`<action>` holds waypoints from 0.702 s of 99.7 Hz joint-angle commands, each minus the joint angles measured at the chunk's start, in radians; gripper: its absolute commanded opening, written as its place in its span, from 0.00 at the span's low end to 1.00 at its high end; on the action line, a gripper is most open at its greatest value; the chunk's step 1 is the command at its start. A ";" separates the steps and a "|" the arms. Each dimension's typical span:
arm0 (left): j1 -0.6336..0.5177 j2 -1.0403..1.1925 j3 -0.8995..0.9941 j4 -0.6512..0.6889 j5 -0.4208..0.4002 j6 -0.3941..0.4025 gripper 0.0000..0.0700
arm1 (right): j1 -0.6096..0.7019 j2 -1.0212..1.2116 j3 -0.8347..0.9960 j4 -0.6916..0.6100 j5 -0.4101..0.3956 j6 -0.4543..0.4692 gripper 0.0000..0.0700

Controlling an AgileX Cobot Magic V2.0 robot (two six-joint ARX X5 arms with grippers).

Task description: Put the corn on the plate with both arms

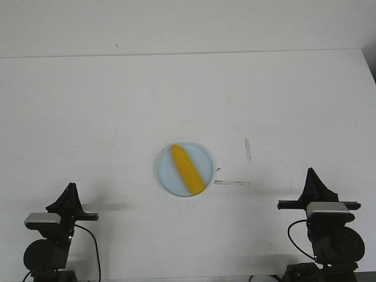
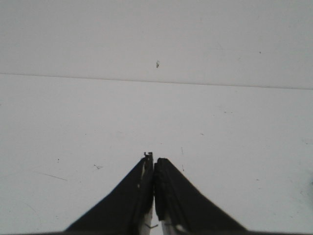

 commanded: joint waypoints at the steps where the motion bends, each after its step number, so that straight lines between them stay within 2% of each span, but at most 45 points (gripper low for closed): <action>1: 0.000 -0.003 -0.021 0.013 -0.007 -0.002 0.00 | 0.000 -0.002 0.002 0.010 0.001 0.005 0.01; 70: 0.000 -0.003 -0.021 0.007 -0.017 -0.002 0.00 | 0.000 -0.002 0.002 0.010 0.001 0.005 0.01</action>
